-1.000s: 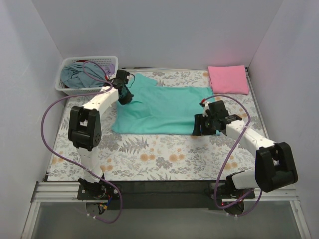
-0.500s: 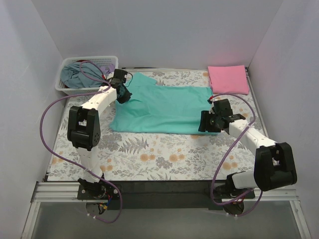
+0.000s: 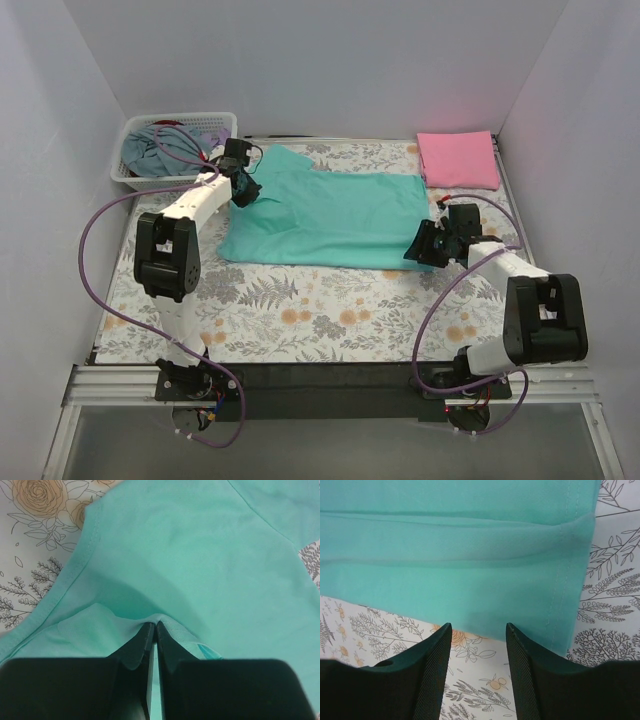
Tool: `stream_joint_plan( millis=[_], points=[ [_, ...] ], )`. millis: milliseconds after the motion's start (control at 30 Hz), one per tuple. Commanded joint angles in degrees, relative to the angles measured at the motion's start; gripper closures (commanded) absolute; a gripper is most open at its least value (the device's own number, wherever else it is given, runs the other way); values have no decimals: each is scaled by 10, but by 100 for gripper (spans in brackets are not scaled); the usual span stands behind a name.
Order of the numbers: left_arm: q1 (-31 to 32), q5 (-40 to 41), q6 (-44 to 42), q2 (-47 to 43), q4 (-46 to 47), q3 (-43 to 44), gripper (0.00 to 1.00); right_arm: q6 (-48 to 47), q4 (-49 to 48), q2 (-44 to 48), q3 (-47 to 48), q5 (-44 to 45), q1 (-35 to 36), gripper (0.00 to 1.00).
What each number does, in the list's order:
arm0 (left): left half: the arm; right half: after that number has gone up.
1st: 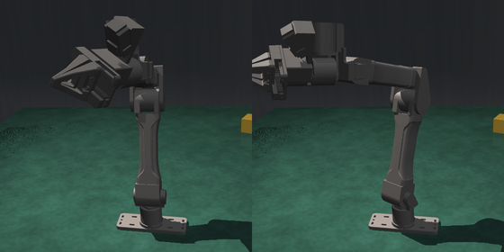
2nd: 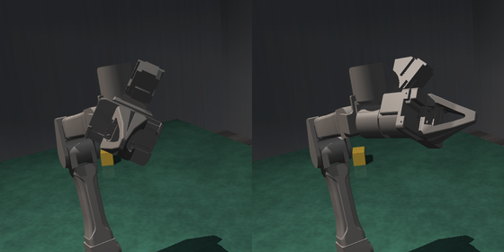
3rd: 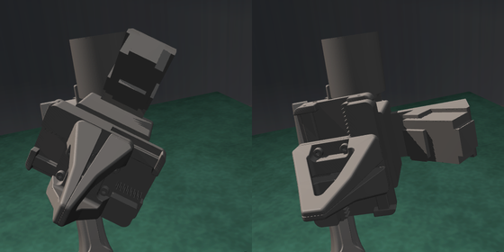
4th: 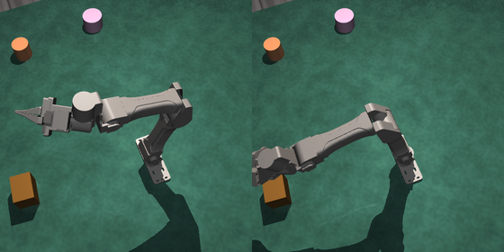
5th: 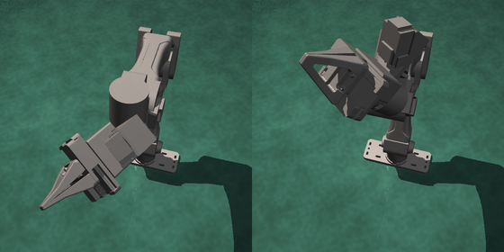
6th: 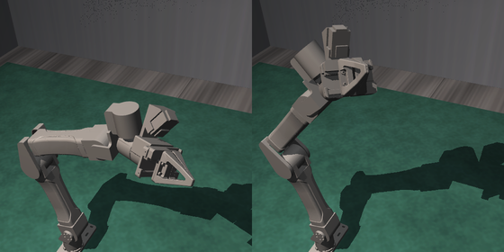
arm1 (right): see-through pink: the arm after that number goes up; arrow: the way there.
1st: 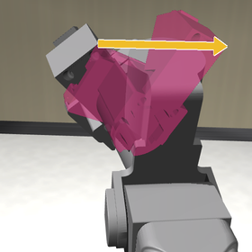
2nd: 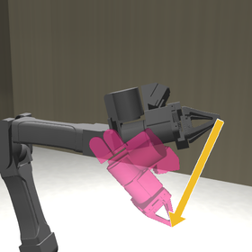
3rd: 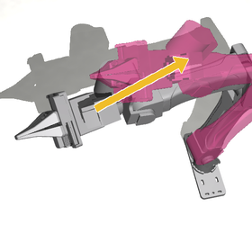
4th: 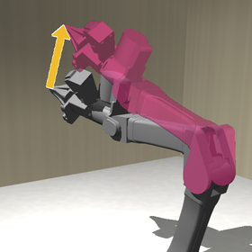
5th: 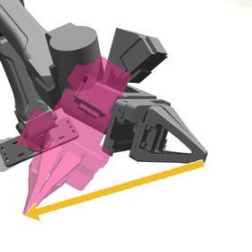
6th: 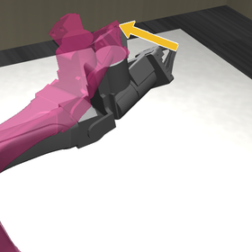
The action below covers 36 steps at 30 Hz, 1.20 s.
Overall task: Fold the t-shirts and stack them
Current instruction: Fold the tshirt
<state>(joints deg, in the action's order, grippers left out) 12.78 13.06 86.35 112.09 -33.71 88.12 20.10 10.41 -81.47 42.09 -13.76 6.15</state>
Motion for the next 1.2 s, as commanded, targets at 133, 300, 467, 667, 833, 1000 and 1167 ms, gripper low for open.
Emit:
stream_joint_plan(
  millis=[133, 300, 467, 667, 833, 1000, 1167],
  points=[
    [-11, 17, 20, -2, 15, 13, 97, 51, -85, -35, -63, -61, -56, 51],
    [-16, 20, 26, -1, 19, 7, 97, 57, -83, -38, -89, -57, -91, 52],
    [-21, 22, 31, 1, 23, 5, 97, 50, -82, -29, -83, -63, -93, 52],
    [-21, 5, 19, 19, 30, 12, 89, 34, -76, -20, -63, -83, -93, 49],
    [-21, -1, 8, 25, 44, 11, 77, 20, -65, -10, -47, -88, -93, 47],
    [-21, -8, -15, -27, 44, 10, 57, 13, -50, 21, -28, -94, -91, 47],
    [-18, -27, -36, -125, 44, -75, 53, 26, -72, 27, -17, -146, -80, 47]
  ],
)
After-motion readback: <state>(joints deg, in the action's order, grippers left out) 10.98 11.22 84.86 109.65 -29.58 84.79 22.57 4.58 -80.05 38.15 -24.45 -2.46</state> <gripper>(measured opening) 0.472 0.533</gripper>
